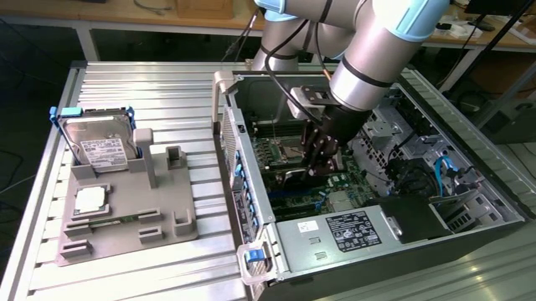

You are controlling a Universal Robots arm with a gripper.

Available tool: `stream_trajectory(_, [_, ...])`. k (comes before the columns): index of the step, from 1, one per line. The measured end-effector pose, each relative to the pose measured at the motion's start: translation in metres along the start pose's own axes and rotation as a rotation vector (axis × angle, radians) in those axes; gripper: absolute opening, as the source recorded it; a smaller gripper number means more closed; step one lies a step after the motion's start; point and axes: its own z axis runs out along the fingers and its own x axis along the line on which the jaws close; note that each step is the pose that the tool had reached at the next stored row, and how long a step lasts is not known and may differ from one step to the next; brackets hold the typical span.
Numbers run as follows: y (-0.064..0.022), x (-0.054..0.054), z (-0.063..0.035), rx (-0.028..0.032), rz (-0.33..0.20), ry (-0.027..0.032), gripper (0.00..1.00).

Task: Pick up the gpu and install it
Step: 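Insert the gpu into the slot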

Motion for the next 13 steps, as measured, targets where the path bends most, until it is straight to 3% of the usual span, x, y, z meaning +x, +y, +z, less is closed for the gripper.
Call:
stream_trajectory(5, [0.0, 0.0002, 0.0001, 0.0003, 0.003, 0.0105, 0.27])
stream_trajectory(10, [-0.0001, 0.0001, 0.0001, 0.0009, 0.007, 0.036, 0.27])
stream_trajectory(13, [0.0, 0.0002, -0.0001, 0.0009, 0.008, 0.0381, 0.27])
